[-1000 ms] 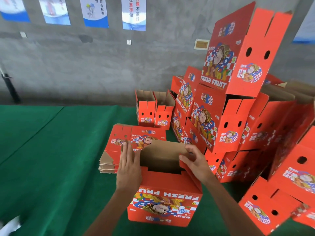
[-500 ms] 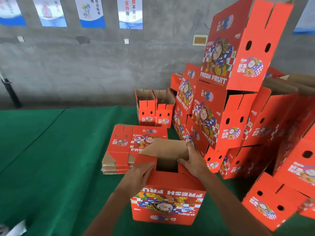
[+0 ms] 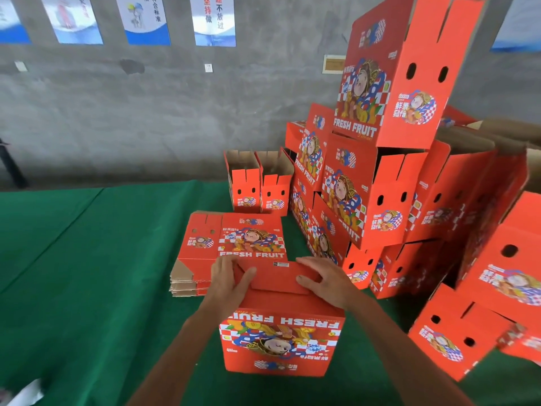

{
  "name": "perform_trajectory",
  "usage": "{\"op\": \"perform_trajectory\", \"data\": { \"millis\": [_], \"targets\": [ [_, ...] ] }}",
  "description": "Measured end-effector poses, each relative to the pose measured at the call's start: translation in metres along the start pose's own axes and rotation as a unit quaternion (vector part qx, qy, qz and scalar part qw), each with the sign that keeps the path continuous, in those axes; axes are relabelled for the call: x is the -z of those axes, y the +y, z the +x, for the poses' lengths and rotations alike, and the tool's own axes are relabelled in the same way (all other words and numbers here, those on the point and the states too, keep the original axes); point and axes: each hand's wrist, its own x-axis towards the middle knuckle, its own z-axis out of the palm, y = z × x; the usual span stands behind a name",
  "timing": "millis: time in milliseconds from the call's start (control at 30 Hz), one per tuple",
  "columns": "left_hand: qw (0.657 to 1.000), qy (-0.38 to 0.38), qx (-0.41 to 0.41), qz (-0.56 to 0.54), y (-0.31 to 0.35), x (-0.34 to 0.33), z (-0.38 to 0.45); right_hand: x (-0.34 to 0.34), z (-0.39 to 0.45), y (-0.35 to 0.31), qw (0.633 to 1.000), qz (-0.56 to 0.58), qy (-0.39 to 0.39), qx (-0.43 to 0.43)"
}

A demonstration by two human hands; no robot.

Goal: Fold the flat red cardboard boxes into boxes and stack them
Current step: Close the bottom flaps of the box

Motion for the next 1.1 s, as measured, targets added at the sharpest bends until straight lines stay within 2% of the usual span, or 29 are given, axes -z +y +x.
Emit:
{"op": "perform_trajectory", "data": {
  "millis": [167, 233, 333, 500, 600, 667, 733, 800, 833, 867, 900, 967, 1000, 1033, 1100],
  "targets": [
    [0.976, -0.154, 0.060, 0.142, 0.011, 0.002, 0.015, 0.002, 0.003, -0.001, 0.999, 0.031, -0.019, -0.036],
    [0.966, -0.180, 0.085, 0.166, 0.013, 0.003, 0.021, 0.003, 0.003, -0.003, 0.998, 0.035, -0.025, -0.038],
    [0.961, -0.168, 0.097, 0.195, 0.014, 0.000, 0.027, 0.001, 0.007, -0.007, 0.999, -0.020, -0.010, -0.040],
    [0.955, -0.107, 0.089, 0.262, 0.017, -0.013, 0.028, -0.013, 0.013, -0.015, 0.982, -0.186, 0.017, -0.039],
    [0.952, -0.100, 0.093, 0.275, 0.015, -0.013, 0.028, -0.018, 0.013, -0.016, 0.975, -0.217, 0.016, -0.045],
    [0.952, -0.104, 0.090, 0.272, 0.014, -0.014, 0.027, -0.012, 0.012, -0.015, 0.986, -0.160, 0.017, -0.043],
    [0.956, -0.101, 0.093, 0.260, 0.010, -0.015, 0.023, -0.006, 0.005, -0.017, 0.998, -0.007, 0.042, -0.044],
    [0.957, -0.090, 0.096, 0.258, 0.006, -0.015, 0.020, -0.004, 0.000, -0.015, 0.980, 0.137, 0.120, -0.077],
    [0.958, -0.082, 0.096, 0.258, 0.005, -0.014, 0.021, -0.003, -0.002, -0.012, 0.966, 0.174, 0.138, -0.133],
    [0.959, -0.074, 0.096, 0.256, 0.004, -0.012, 0.021, -0.002, -0.005, -0.006, 0.948, 0.199, 0.130, -0.211],
    [0.960, -0.069, 0.097, 0.253, 0.002, -0.011, 0.021, -0.002, -0.008, 0.001, 0.923, 0.226, 0.091, -0.298],
    [0.961, -0.065, 0.098, 0.251, -0.003, -0.010, 0.018, -0.006, -0.023, 0.013, 0.851, 0.313, -0.048, -0.418],
    [0.960, -0.067, 0.096, 0.253, -0.006, -0.010, 0.015, -0.009, -0.033, 0.016, 0.824, 0.338, -0.112, -0.440],
    [0.961, -0.068, 0.092, 0.251, -0.008, -0.011, 0.013, -0.011, -0.039, 0.019, 0.813, 0.340, -0.154, -0.446],
    [0.965, -0.062, 0.085, 0.240, -0.008, -0.010, 0.012, -0.013, -0.044, 0.025, 0.817, 0.323, -0.173, -0.445]
  ]
}}
